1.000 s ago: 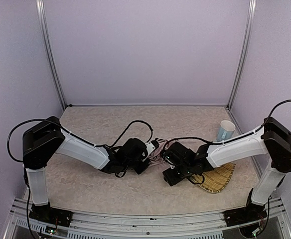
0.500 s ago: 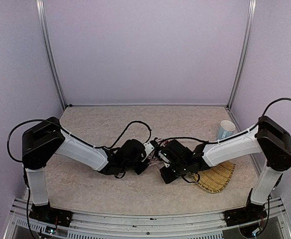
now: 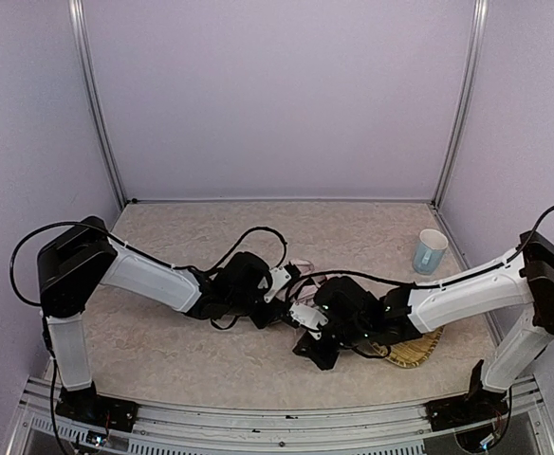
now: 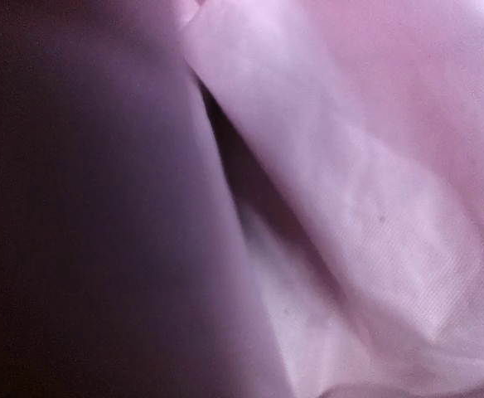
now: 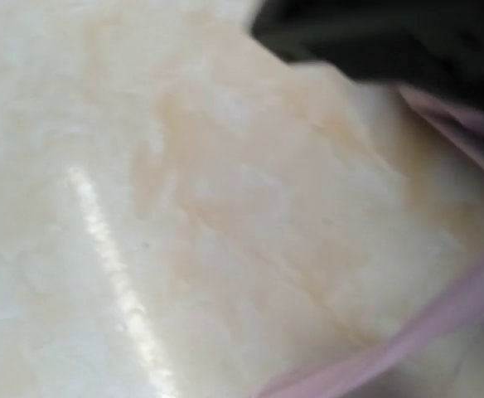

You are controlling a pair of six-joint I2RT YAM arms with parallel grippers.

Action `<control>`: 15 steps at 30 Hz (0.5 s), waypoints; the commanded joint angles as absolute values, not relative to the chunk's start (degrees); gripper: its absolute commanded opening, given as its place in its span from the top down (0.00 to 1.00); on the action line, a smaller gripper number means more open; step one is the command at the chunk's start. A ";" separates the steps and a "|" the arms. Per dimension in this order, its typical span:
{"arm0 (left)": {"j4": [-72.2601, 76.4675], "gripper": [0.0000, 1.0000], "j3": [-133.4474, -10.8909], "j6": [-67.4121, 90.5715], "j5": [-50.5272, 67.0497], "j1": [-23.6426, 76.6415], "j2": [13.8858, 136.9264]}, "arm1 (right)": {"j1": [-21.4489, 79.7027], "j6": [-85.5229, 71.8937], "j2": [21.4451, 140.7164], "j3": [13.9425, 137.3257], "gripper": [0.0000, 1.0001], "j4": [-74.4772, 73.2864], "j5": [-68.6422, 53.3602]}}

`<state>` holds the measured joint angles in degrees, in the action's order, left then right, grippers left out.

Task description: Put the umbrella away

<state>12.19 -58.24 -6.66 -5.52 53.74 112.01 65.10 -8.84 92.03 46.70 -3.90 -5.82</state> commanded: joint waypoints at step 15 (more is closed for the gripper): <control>-1.53 1.00 -56.77 -21.63 6.46 58.26 117.32 | 47.86 -5.01 73.11 43.93 1.00 12.05 -22.15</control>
